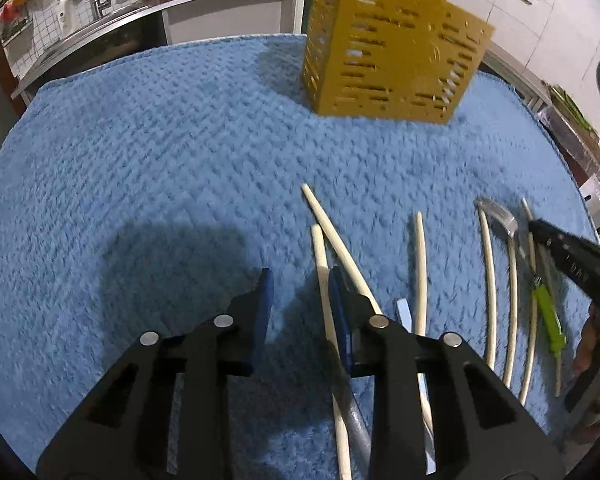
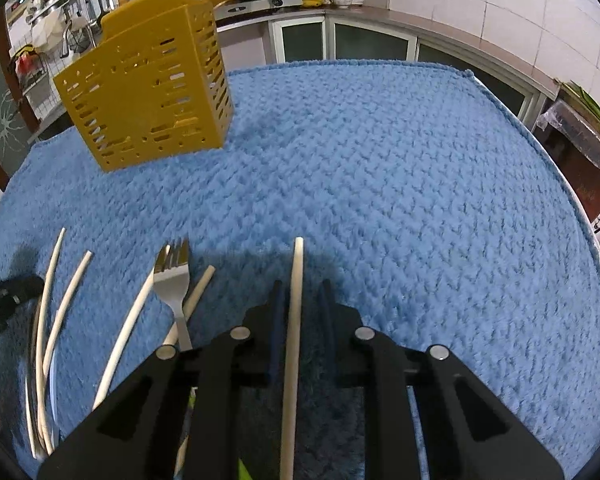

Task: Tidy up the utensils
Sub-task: 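Lower the left tool and close it on a wooden chopstick, then lift the chopstick with the left tool and drop it into the yellow caddy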

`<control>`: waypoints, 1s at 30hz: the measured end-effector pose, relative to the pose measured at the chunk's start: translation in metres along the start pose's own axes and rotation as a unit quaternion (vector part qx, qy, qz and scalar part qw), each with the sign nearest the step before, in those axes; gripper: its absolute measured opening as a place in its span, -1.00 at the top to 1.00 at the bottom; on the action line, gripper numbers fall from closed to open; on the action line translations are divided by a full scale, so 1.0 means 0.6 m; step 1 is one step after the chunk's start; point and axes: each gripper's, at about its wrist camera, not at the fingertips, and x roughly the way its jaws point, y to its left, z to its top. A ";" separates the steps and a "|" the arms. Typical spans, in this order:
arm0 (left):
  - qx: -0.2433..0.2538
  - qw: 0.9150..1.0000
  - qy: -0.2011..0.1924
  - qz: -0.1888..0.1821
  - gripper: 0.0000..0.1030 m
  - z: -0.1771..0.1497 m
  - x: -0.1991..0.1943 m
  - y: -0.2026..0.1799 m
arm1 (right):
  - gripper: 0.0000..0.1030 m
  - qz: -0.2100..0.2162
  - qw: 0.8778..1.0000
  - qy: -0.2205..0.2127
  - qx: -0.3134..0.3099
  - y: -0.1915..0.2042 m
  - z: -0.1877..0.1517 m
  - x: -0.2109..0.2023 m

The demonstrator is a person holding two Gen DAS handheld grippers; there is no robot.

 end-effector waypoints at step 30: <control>-0.007 1.000 -0.003 -0.002 0.89 0.025 0.011 -0.001 | 0.88 -0.002 1.000 0.020 0.003 0.003 0.036 -0.010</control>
